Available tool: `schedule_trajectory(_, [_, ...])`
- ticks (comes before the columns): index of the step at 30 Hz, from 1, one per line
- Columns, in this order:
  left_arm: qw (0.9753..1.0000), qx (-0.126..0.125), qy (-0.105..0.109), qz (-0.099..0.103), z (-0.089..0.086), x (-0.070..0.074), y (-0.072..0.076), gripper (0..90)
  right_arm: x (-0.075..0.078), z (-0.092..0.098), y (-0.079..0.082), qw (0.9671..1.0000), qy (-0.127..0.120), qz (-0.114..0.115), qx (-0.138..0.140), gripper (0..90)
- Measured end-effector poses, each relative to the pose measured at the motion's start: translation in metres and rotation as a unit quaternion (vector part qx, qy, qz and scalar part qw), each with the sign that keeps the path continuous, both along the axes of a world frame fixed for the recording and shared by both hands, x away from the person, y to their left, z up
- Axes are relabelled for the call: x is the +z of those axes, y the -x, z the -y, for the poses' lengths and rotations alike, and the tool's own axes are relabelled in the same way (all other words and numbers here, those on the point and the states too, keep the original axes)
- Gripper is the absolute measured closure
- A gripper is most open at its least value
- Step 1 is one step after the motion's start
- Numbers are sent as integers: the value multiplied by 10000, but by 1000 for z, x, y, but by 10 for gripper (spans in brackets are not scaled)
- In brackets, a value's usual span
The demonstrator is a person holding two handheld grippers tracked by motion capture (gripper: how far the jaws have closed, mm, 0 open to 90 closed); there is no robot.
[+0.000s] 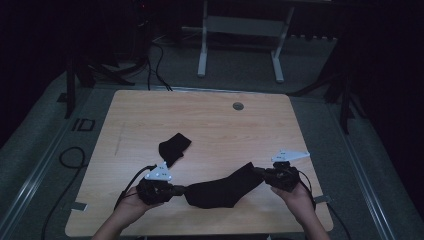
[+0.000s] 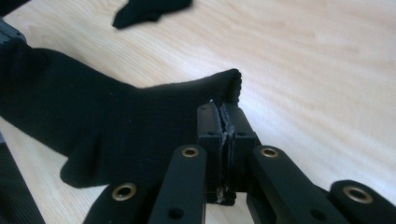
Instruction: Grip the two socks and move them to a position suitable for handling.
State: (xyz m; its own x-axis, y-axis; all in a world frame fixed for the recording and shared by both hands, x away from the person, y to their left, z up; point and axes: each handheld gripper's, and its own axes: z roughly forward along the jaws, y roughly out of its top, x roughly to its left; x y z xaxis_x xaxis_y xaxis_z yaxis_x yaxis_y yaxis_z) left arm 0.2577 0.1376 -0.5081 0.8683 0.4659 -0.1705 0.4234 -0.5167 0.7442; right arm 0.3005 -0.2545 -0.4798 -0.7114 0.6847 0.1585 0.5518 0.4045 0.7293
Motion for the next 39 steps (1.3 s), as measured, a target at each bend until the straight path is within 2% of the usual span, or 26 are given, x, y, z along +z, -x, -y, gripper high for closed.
schedule_trajectory(2, [10000,-16,-30,-37,1,-4,-4,876,-5,2,1,10000,11,-41,-41,872])
schedule_trajectory(4, [9998,-37,-175,-55,7,-14,-12,876,-14,6,3,9999,-17,-93,-144,872])
schedule_trajectory(7, [9991,-113,-335,-220,14,-26,-25,874,-27,10,4,9995,23,-167,-265,871])
schedule_trajectory(8, [9987,-151,-350,-332,16,-29,-29,872,-36,13,5,9991,45,-250,-330,871])
schedule_trajectory(9, [9983,-186,-406,-387,17,-32,-32,872,-36,13,5,9991,45,-250,-330,871])
schedule_trajectory(10, [9978,-179,-535,-349,19,-36,-34,872,-39,14,5,9990,66,-246,-370,871])
schedule_trajectory(12, [9969,-274,-616,-403,20,-41,-36,868,-46,15,7,9988,91,-309,-381,870])
schedule_trajectory(13, [9964,-234,-690,-431,21,-43,-36,862,-48,16,7,9987,86,-327,-394,869])
schedule_trajectory(15, [9960,-200,-765,-427,19,-44,-35,779,-53,18,10,9985,123,-324,-423,859])
schedule_trajectory(17, [9961,-100,-763,-442,15,-44,-33,649,-53,19,11,9983,134,-326,-455,851])
schedule_trajectory(18, [9963,-59,-739,-426,12,-43,-31,649,-53,20,12,9982,178,-312,-478,830])
schedule_trajectory(20, [9968,86,-700,-371,7,-40,-28,609,-52,22,14,9978,255,-254,-558,724])
schedule_trajectory(21, [9974,121,-642,-303,4,-37,-25,611,-46,24,15,9978,234,-171,-598,649])
schedule_trajectory(22, [9977,152,-606,-250,3,-34,-23,611,-46,24,15,9978,234,-171,-598,649])
schedule_trajectory(23, [9982,188,-518,-227,2,-31,-21,665,-38,24,17,9978,192,1,-642,678])
schedule_trajectory(24, [9987,219,-404,-221,2,-28,-18,665,-38,24,17,9978,192,1,-642,678])
schedule_trajectory(25, [9990,222,-329,-196,4,-26,-16,768,-31,21,20,9986,155,144,-481,813])
schedule_trajectory(26, [9992,265,-296,-97,8,-24,-12,812,-30,18,21,9986,232,219,-420,867])
schedule_trajectory(27, [9992,319,-252,-60,11,-23,-10,812,-30,18,21,9986,232,219,-420,867])
schedule_trajectory(28, [9991,354,-211,-65,15,-23,-8,875,-33,10,21,9987,350,230,-277,897])
schedule_trajectory(29, [9991,375,-180,-66,20,-24,-6,882,-37,7,19,9986,432,202,-234,897])
schedule_trajectory(32, [9991,339,-197,-139,32,-31,-3,899,-44,2,16,9986,494,104,-138,897])
schedule_trajectory(33, [9992,265,-258,-181,37,-36,-2,899,-51,0,13,9979,633,79,-86,897])
schedule_trajectory(34, [9992,265,-258,-181,37,-36,-2,900,-51,0,13,9979,633,79,-86,897])
schedule_trajectory(37, [9986,228,-370,-307,41,-45,-5,900,-61,2,9,9962,860,52,-128,897])
schedule_trajectory(39, [9982,203,-438,-366,41,-50,-9,900,-65,4,7,9959,888,3,-142,896])
